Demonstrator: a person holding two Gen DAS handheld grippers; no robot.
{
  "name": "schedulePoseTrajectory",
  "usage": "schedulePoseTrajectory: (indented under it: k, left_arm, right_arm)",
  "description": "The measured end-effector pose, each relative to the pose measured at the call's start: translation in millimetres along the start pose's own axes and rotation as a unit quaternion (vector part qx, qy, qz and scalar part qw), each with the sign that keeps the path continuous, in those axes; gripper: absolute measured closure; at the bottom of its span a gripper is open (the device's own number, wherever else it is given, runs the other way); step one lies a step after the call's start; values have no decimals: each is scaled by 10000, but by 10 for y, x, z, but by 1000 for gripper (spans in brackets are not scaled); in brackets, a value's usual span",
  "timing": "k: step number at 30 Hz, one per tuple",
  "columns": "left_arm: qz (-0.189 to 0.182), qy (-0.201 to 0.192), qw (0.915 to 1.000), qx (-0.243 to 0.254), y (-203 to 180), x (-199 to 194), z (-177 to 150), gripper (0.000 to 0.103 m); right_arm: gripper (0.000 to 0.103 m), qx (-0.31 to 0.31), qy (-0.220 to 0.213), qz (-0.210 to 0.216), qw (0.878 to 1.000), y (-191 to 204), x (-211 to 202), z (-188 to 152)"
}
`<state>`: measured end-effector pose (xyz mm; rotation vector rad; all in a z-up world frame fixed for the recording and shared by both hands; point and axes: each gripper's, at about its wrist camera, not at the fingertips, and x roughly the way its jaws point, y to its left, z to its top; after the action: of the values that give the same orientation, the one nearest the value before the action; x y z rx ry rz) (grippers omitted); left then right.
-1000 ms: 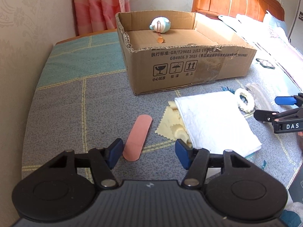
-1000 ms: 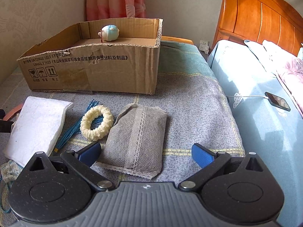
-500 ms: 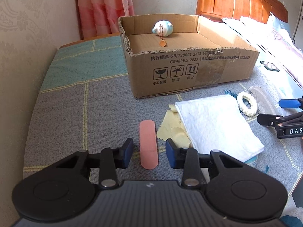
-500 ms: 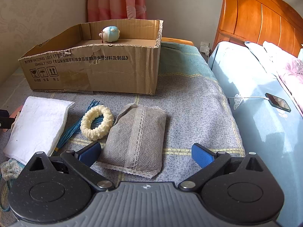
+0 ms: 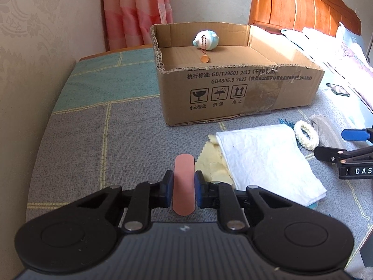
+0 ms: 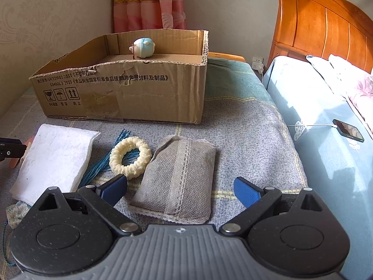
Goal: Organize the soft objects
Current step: 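Close left gripper on pink strip while right gripper closes on grey sachet, then carry pink strip over box and release with left gripper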
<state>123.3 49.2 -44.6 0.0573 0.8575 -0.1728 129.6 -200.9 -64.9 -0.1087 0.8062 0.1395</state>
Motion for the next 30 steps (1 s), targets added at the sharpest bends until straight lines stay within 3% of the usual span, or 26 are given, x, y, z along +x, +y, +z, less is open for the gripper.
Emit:
schedulePoseTrajectory:
  k: [6,12,15,21,30]
  left_arm:
    - [-43,17,10000,-71,24,-4,3,86]
    - [67,0,10000,-28,-27,8,11,85]
    - [90,-15,9999,-42,-39,1,1,85]
    - [-7,34,10000,13,-51,-30,-5,86]
    - [-101,2,9997,213,-66,-216,42,86]
  right_arm:
    - [25,-47,-131,45,9999,-68,-67,-19]
    - [28,-101,-281,-24,9996,-46,-20,8]
    - [48,-116,-304,59,9995,-33,-32,28]
    - [65,-86,-386,86,9992,-43,-148,25]
    - [67,-334,-519,120,9980,-33,-388,63]
